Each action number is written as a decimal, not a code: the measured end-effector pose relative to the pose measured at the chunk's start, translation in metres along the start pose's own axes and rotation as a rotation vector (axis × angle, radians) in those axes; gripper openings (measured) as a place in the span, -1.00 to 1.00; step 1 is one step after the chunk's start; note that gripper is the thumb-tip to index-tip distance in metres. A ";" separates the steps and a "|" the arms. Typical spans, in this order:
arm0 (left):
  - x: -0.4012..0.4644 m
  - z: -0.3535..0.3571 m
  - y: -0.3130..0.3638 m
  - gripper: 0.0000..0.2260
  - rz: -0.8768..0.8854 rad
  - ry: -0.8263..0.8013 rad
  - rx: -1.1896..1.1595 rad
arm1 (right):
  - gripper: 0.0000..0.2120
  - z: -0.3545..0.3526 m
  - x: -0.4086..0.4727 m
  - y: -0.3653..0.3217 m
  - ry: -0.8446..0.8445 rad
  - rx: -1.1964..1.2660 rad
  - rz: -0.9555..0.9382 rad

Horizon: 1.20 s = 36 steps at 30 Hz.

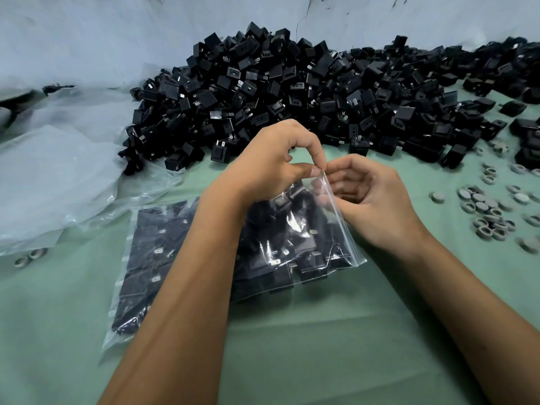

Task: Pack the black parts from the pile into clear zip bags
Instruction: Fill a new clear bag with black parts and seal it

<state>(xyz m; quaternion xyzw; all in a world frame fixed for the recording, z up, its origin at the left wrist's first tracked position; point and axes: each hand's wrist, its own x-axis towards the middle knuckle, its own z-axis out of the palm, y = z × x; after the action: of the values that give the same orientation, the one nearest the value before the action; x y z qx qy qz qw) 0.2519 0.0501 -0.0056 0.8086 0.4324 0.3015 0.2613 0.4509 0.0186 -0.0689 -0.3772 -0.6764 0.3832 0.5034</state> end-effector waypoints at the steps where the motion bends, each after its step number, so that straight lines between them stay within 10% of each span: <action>1: 0.000 0.001 0.001 -0.87 0.003 0.000 0.004 | -0.67 0.002 0.000 0.001 0.019 0.001 0.008; 23: 0.004 0.014 0.002 -0.76 -0.042 -0.117 0.160 | -0.86 -0.008 0.005 -0.004 0.090 -0.152 0.293; 28: 0.006 0.015 0.009 -0.55 -0.119 -0.150 0.171 | -0.53 -0.027 0.000 -0.012 -0.328 -0.011 0.436; 36: 0.023 0.029 0.019 -0.58 -0.179 -0.398 0.040 | -0.80 -0.043 -0.001 -0.015 -0.668 0.001 0.488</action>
<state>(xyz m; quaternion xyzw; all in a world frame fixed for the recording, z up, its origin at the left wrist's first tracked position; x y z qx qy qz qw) 0.2930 0.0560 -0.0061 0.8156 0.4483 0.1026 0.3510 0.4910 0.0175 -0.0467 -0.3811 -0.6932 0.5930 0.1508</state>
